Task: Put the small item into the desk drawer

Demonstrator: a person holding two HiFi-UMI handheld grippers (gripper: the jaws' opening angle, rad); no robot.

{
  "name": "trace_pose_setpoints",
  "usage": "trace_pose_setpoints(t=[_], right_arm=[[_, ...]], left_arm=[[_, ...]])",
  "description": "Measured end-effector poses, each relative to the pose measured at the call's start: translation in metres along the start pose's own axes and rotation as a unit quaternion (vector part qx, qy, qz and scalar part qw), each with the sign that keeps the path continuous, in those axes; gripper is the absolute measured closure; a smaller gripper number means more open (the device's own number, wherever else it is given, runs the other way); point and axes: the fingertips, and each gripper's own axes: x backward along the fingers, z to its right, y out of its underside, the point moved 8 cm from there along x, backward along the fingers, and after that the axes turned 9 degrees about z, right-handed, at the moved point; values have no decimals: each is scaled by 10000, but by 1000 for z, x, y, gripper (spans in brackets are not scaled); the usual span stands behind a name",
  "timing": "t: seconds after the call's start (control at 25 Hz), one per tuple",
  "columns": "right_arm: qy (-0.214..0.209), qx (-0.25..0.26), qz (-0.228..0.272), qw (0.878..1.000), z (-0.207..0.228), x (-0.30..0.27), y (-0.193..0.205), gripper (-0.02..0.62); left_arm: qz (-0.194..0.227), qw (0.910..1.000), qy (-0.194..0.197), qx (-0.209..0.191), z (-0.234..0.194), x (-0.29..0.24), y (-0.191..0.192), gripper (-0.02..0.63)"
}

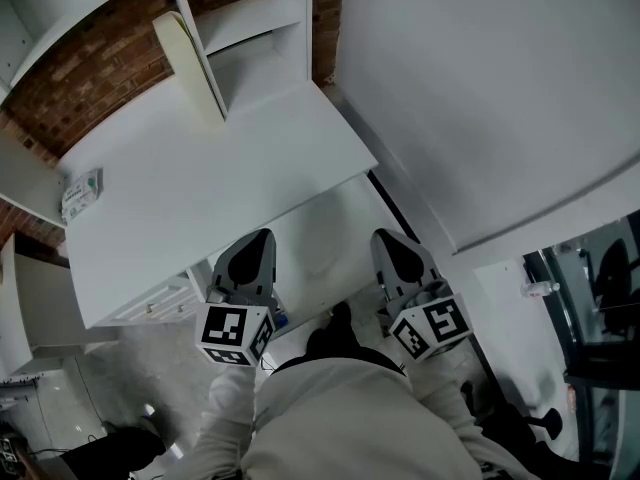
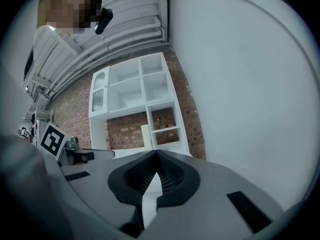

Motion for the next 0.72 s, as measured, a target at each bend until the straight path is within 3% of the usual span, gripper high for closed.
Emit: trace_pose_setpoints(t=[0.72], right_arm=[[-104, 28, -73, 9999, 2, -3, 3, 569]], left_arm=[[83, 9998, -16, -158, 0, -4, 2, 588]])
